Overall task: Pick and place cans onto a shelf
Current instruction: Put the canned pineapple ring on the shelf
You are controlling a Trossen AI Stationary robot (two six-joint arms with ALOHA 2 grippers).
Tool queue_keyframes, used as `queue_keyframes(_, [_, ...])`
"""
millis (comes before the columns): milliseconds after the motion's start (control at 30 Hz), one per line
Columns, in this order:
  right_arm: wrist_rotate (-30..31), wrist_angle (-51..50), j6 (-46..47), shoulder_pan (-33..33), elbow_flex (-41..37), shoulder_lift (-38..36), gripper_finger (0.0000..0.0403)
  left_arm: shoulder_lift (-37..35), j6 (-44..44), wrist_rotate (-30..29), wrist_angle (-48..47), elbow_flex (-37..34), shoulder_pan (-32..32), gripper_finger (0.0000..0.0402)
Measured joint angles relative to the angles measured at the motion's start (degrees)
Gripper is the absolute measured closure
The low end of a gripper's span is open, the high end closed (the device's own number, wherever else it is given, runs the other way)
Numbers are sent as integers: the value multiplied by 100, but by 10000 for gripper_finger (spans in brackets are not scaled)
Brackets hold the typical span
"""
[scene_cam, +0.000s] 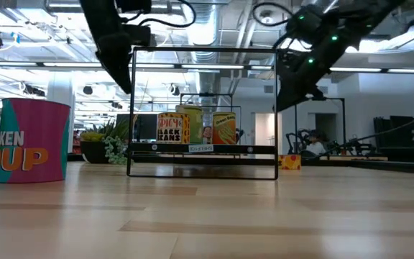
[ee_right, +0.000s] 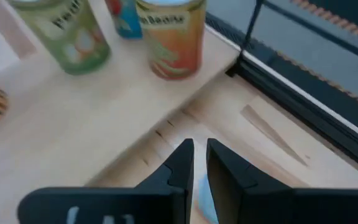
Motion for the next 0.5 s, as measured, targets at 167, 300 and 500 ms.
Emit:
queue_keyframes(167, [1,-750,-57,-170,549,451,333,-272,299,22,385,-501,254,329])
queue_keyframes(300, [-1,-1053,-58,-283,776,676,333,-282,719,125,510,-597,496,329])
queue_keyframes(500, [-377,-1293,36,-424,804,1064,333,-315,1086,602,984,-1001,972,329])
